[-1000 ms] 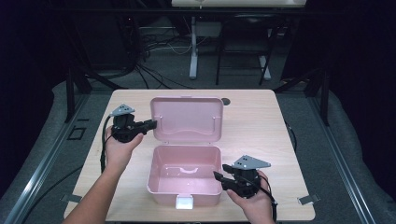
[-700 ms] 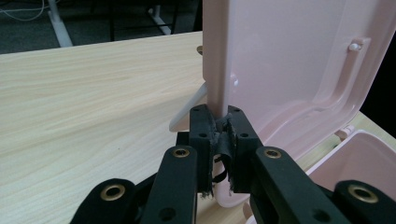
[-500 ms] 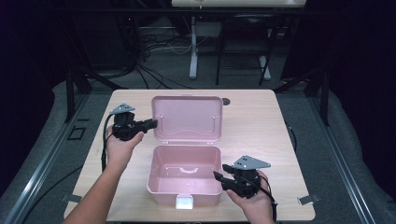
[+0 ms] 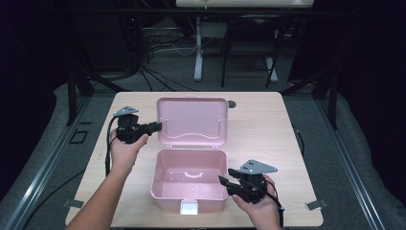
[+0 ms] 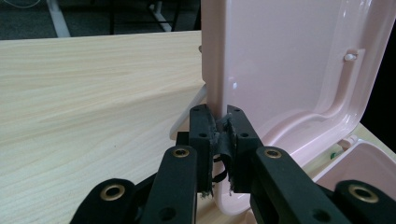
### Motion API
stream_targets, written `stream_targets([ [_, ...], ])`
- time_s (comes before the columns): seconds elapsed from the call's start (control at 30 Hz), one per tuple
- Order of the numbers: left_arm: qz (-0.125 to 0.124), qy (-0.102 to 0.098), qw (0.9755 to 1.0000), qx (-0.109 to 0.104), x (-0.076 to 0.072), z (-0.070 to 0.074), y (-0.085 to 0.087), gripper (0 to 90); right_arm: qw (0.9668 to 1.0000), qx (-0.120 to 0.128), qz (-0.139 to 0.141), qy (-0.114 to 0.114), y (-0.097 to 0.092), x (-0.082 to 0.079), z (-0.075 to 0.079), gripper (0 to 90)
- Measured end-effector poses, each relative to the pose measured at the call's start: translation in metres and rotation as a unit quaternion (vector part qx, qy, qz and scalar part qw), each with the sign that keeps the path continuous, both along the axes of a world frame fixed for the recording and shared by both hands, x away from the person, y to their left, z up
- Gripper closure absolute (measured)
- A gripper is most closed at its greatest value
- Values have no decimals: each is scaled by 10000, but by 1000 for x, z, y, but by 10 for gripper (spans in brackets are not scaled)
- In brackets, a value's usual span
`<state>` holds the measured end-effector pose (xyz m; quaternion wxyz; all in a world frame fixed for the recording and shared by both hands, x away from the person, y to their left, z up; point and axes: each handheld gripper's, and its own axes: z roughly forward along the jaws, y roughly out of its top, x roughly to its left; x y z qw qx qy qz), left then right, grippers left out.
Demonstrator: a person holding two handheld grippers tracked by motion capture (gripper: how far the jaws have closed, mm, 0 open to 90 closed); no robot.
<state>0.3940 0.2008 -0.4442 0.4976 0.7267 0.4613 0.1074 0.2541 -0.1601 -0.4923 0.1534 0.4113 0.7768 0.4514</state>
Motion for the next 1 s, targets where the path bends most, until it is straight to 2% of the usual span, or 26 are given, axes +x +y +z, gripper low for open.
stream_targets([
  [0.5,20,128,9999,-60,3,-1,1,831,10000,18,18,18,0,0,-1,556],
  [0.73,-60,203,9996,-203,6,-3,3,824,10000,41,-9,37,0,0,-1,552],
  [1.0,-43,283,9995,-140,6,-6,4,815,10000,13,3,23,1,0,-2,550],
])
